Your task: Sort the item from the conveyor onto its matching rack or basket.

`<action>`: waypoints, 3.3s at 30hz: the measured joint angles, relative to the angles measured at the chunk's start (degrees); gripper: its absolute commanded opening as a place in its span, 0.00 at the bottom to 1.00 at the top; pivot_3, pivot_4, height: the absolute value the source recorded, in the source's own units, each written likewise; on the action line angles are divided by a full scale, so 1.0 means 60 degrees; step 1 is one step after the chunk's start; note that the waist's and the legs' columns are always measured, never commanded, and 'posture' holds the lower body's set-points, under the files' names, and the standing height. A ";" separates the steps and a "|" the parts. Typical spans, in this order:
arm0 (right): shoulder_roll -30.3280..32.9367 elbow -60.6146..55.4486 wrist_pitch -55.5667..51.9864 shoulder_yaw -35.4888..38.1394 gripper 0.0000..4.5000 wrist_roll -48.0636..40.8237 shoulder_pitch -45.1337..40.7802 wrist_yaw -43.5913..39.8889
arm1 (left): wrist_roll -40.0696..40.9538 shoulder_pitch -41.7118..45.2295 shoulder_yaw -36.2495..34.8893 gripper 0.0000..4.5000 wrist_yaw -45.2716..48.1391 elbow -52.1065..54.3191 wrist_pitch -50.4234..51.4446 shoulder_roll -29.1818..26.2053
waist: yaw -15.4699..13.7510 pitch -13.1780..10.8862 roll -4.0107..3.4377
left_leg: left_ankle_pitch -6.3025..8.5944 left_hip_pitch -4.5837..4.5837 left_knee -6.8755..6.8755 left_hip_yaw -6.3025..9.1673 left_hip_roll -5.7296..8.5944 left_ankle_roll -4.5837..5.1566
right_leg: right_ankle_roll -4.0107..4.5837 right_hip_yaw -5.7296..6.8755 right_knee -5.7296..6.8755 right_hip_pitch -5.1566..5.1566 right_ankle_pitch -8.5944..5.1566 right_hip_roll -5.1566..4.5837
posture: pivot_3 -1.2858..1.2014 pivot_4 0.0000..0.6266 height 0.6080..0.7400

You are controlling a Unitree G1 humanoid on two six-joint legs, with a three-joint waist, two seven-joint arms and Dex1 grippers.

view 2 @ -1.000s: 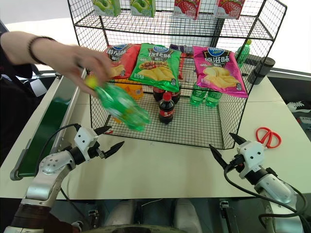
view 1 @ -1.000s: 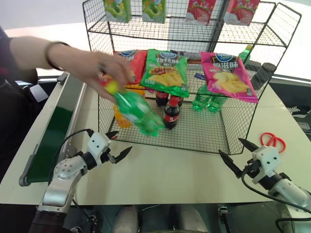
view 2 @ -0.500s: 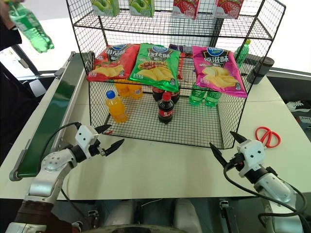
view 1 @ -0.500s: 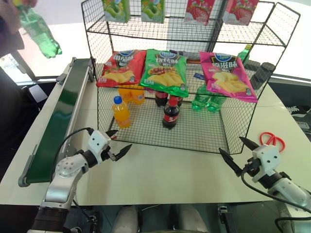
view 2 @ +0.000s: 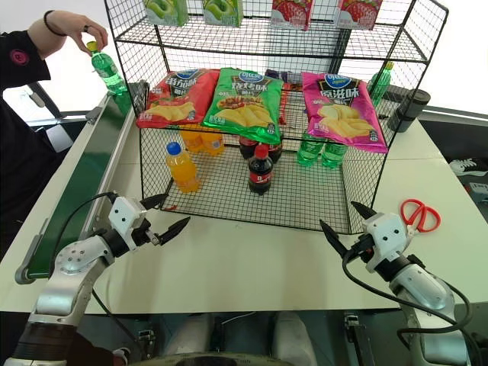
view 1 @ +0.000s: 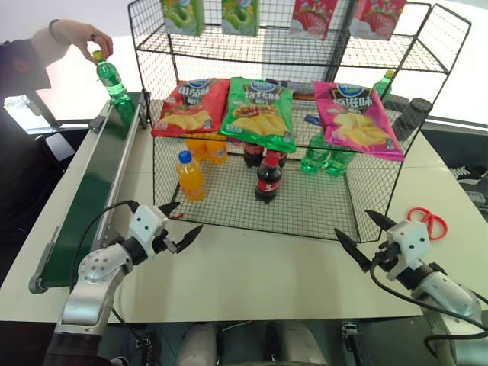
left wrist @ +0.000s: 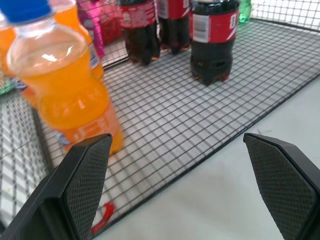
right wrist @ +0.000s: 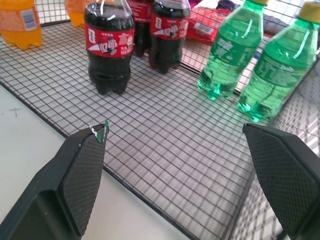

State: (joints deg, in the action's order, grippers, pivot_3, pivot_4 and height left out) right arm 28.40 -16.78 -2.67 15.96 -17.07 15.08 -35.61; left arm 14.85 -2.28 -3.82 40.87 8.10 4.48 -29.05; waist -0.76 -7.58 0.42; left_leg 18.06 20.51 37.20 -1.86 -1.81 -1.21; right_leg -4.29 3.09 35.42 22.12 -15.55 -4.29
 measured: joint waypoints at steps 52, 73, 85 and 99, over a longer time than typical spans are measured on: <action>-0.0768 -0.2113 -0.1416 -0.4829 0.99 -0.0555 -0.1840 -0.1051 | 0.1545 0.0513 -0.4763 1.00 -0.4144 -0.3570 -0.1293 0.1034 | 0.0024 0.0029 0.0087 | 0.0001 0.0001 -0.0004 0.0008 0.0002 -0.0003 | -0.0003 0.0017 0.0000 0.0006 0.0002 -0.0036 | 0.52 0.24 1.00; -0.0591 -0.2026 -0.1120 -0.5053 0.99 -0.0203 -0.2245 -0.1467 | 0.1357 0.0651 -0.4733 1.00 -0.4204 -0.3568 -0.1294 0.1093 | 0.0030 0.0028 0.0085 | 0.0003 0.0009 -0.0015 0.0010 0.0001 -0.0007 | 0.0022 0.0014 -0.0012 0.0016 -0.0011 -0.0062 | 0.52 0.24 1.00; -0.0598 -0.1925 -0.1203 -0.5054 0.99 -0.0251 -0.2483 -0.1478 | 0.1351 0.0730 -0.4733 1.00 -0.4389 -0.3563 -0.1294 0.1097 | 0.0036 0.0027 0.0084 | 0.0004 0.0014 -0.0021 0.0010 0.0001 -0.0008 | 0.0025 0.0013 -0.0020 0.0021 -0.0012 -0.0068 | 0.52 0.24 1.00; -0.0619 -0.1847 -0.1408 -0.5053 0.99 -0.0375 -0.2589 -0.1546 | 0.1279 0.0734 -0.4576 1.00 -0.4315 -0.3455 -0.1297 0.1097 | 0.0038 0.0026 0.0082 | 0.0004 0.0020 -0.0027 0.0010 0.0001 -0.0009 | 0.0027 0.0013 -0.0028 0.0027 -0.0012 -0.0073 | 0.52 0.24 1.00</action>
State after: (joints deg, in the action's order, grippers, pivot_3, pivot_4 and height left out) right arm 24.68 -27.86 -11.11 -14.36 -19.32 -0.46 -44.89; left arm 22.52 2.12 -31.28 14.98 -12.63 -3.30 -22.47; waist -0.54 -7.42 0.92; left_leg 18.09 20.63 37.04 -1.80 -1.81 -1.26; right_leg -4.13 3.16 35.26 22.28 -15.62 -4.73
